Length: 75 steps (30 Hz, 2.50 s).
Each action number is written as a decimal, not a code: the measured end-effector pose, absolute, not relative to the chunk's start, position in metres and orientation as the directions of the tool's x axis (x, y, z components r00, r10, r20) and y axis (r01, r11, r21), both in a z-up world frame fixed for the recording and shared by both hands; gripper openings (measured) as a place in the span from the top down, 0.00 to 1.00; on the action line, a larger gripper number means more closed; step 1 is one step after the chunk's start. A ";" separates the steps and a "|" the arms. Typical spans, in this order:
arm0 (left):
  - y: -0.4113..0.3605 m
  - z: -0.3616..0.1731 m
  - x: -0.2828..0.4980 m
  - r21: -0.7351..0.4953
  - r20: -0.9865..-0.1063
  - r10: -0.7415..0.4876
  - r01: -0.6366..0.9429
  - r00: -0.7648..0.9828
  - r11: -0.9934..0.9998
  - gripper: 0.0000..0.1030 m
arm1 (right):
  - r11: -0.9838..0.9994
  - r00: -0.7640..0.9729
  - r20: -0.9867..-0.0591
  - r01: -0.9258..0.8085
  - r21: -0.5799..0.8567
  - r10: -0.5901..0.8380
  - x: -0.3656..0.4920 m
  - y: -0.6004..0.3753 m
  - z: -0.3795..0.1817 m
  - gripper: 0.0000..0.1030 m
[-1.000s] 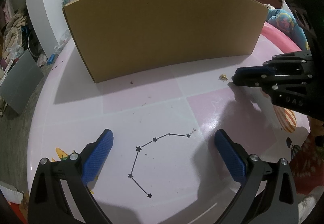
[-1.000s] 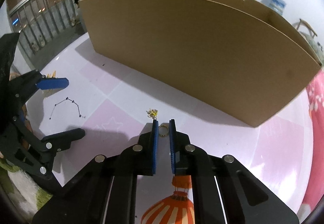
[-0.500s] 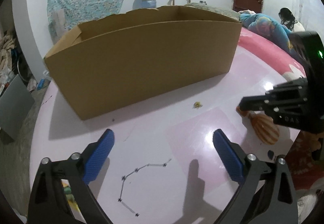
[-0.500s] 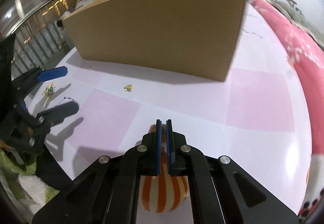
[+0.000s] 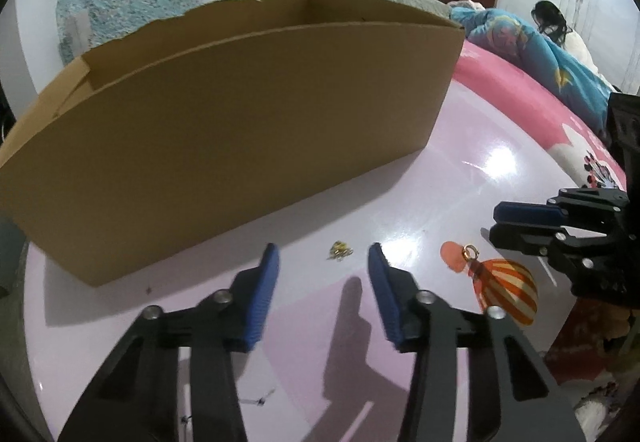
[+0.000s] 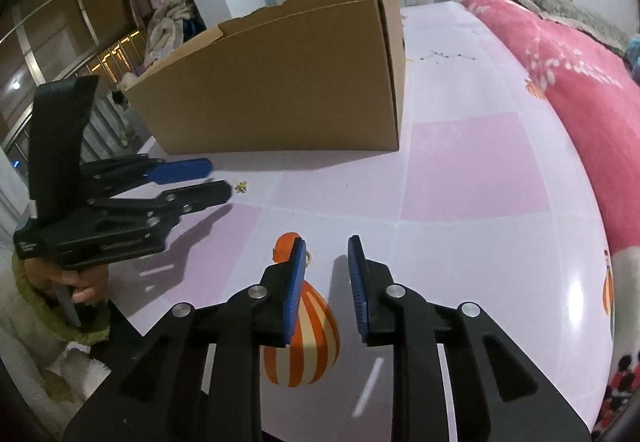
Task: Organize jewelry
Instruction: 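Close the left gripper on the small gold charm while the right gripper lifts the ring, then carry the ring and gold charm over the box with both grippers, then open both grippers inside the box to drop ring and charm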
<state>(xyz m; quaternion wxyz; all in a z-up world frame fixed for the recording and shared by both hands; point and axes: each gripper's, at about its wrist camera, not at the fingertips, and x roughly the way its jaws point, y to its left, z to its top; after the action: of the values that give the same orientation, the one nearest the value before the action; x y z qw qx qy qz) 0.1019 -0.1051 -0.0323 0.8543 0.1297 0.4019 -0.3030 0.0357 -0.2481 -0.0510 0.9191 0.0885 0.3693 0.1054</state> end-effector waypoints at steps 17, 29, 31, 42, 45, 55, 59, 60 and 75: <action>-0.132 -0.041 0.102 0.067 -0.782 -0.370 0.657 0.502 0.751 0.97 | 0.958 0.729 -0.627 -0.149 0.244 0.273 0.015 -0.260 -0.043 0.78; -0.110 -0.039 0.104 0.024 -0.784 -0.370 0.619 0.499 0.785 0.97 | 0.972 0.706 -0.670 -0.194 0.130 0.230 0.026 -0.237 -0.052 0.70; -0.107 -0.040 0.104 0.021 -0.782 -0.371 0.617 0.500 0.786 0.97 | 0.975 0.703 -0.679 -0.199 0.100 0.213 0.029 -0.234 -0.055 0.71; -0.095 -0.039 0.106 0.003 -0.773 -0.387 0.613 0.502 0.790 0.97 | 0.970 0.697 -0.692 -0.243 0.020 0.189 0.031 -0.228 -0.057 0.92; -0.091 -0.038 0.106 0.001 -0.770 -0.390 0.612 0.505 0.791 0.97 | 0.969 0.697 -0.689 -0.244 0.029 0.196 0.031 -0.228 -0.057 0.92; -0.074 -0.009 0.093 -0.017 -0.731 -0.426 0.610 0.533 0.793 0.97 | 0.971 0.747 -0.628 -0.234 0.056 0.216 0.013 -0.234 -0.033 0.92; -0.062 0.030 0.086 -0.059 -0.666 -0.493 0.618 0.560 0.784 0.97 | 0.966 0.803 -0.541 -0.245 0.080 0.248 0.006 -0.242 0.003 0.92; -0.058 0.044 0.085 -0.063 -0.637 -0.511 0.622 0.578 0.781 0.97 | 0.964 0.816 -0.517 -0.251 0.084 0.258 0.007 -0.243 0.012 0.92; -0.054 0.055 0.212 -0.215 -0.712 -0.494 0.515 0.499 0.830 0.97 | 0.941 0.756 -0.562 -0.300 0.158 0.335 0.151 -0.242 0.061 0.90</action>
<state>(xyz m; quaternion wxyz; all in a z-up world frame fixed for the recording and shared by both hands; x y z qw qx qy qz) 0.2123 -0.0541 0.0547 0.8658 0.0129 0.4066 -0.2915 0.1512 -0.2417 0.0613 0.9366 0.0290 0.3054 0.1694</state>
